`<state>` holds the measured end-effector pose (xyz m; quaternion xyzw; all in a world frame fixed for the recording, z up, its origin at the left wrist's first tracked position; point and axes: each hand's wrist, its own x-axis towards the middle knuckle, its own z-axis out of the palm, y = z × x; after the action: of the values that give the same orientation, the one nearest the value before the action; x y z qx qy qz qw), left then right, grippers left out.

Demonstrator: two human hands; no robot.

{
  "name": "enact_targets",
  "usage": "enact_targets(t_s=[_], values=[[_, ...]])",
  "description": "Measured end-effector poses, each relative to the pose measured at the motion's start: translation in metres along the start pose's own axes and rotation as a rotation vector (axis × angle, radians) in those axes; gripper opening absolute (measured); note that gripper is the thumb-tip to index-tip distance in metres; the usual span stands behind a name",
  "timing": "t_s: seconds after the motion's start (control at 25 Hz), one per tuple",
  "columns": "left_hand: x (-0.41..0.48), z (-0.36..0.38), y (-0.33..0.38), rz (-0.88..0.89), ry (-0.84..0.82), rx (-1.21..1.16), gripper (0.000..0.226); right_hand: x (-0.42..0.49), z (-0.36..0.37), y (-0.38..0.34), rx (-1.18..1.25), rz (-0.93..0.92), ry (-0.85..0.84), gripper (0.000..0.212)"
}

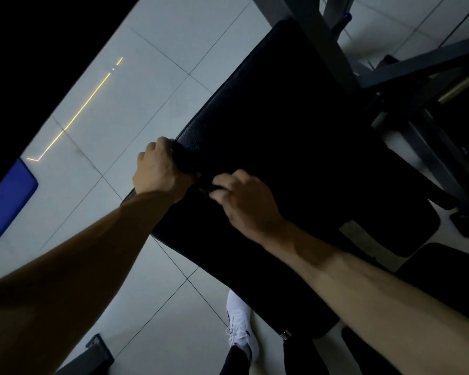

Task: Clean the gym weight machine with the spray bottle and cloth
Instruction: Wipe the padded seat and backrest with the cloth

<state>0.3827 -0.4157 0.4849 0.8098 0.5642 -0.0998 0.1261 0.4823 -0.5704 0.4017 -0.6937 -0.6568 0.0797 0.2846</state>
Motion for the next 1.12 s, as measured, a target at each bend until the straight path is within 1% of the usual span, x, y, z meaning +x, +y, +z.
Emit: enact_targets(t_s=[0.04,0.08,0.16,0.2,0.24,0.28,0.32,0.44,0.52,0.56,0.6,0.64,0.72,0.76,0.8,0.84,0.92,0.96,1.0,1.04,1.08,1.12], values=[[-0.001,0.001,0.001,-0.001,0.007,0.007,0.086,0.013,-0.01,0.017,-0.042,0.037,0.013,0.036],[-0.002,0.002,0.001,-0.001,0.01,0.01,0.085,0.027,-0.022,0.035,-0.081,0.129,0.052,0.035],[-0.002,0.002,0.002,-0.006,0.008,0.007,0.084,0.053,-0.043,0.068,-0.129,0.438,0.179,0.031],[-0.001,0.001,0.002,-0.014,0.003,0.003,0.084,0.061,-0.047,0.074,-0.114,0.577,0.242,0.032],[0.0,0.0,0.003,-0.022,-0.002,0.0,0.084,0.066,-0.043,0.069,-0.085,0.643,0.291,0.033],[0.002,0.0,0.004,-0.03,-0.008,-0.001,0.083,0.068,-0.035,0.055,-0.061,0.619,0.309,0.033],[0.003,0.0,0.005,-0.038,-0.01,0.001,0.082,0.068,-0.024,0.035,-0.034,0.537,0.292,0.032],[0.005,-0.001,0.008,-0.06,0.003,0.004,0.07,0.061,0.0,-0.015,0.016,0.201,0.17,0.024],[0.005,-0.003,0.011,-0.067,-0.002,0.004,0.069,0.068,-0.005,-0.004,-0.02,0.028,0.107,0.025],[0.004,-0.003,0.012,-0.07,-0.014,0.004,0.073,0.075,-0.012,0.012,-0.048,-0.011,0.104,0.027],[0.004,-0.003,0.012,-0.072,-0.027,0.009,0.079,0.084,-0.023,0.031,-0.072,0.017,0.131,0.029],[0.004,-0.004,0.012,-0.075,-0.035,0.014,0.084,0.094,-0.035,0.05,-0.084,0.127,0.185,0.03],[0.005,-0.003,0.014,-0.084,-0.041,0.016,0.088,0.108,-0.055,0.075,-0.072,0.456,0.319,0.03],[0.006,-0.003,0.016,-0.091,-0.045,0.017,0.087,0.112,-0.053,0.072,-0.074,0.537,0.344,0.03],[0.007,-0.002,0.018,-0.102,-0.048,0.02,0.086,0.114,-0.045,0.058,-0.068,0.518,0.323,0.028],[0.007,-0.002,0.021,-0.119,-0.045,0.027,0.082,0.114,-0.035,0.037,-0.047,0.437,0.264,0.027],[0.009,-0.002,0.021,-0.131,-0.023,0.04,0.066,0.111,-0.013,-0.003,0.023,0.259,0.14,0.026],[0.009,-0.002,0.02,-0.126,-0.014,0.045,0.058,0.11,-0.005,-0.012,0.046,0.182,0.093,0.021],[0.008,-0.003,0.018,-0.119,-0.014,0.047,0.057,0.112,-0.002,-0.011,0.052,0.108,0.061,0.016],[0.008,-0.004,0.019,-0.114,-0.019,0.042,0.063,0.115,-0.006,0.001,0.046,0.049,0.032,0.017],[0.006,-0.005,0.018,-0.116,-0.029,0.029,0.07,0.118,-0.014,0.014,0.023,0.013,0.02,0.024],[0.004,-0.005,0.018,-0.115,-0.036,0.016,0.074,0.121,-0.025,0.028,-0.001,0.013,0.036,0.032]])
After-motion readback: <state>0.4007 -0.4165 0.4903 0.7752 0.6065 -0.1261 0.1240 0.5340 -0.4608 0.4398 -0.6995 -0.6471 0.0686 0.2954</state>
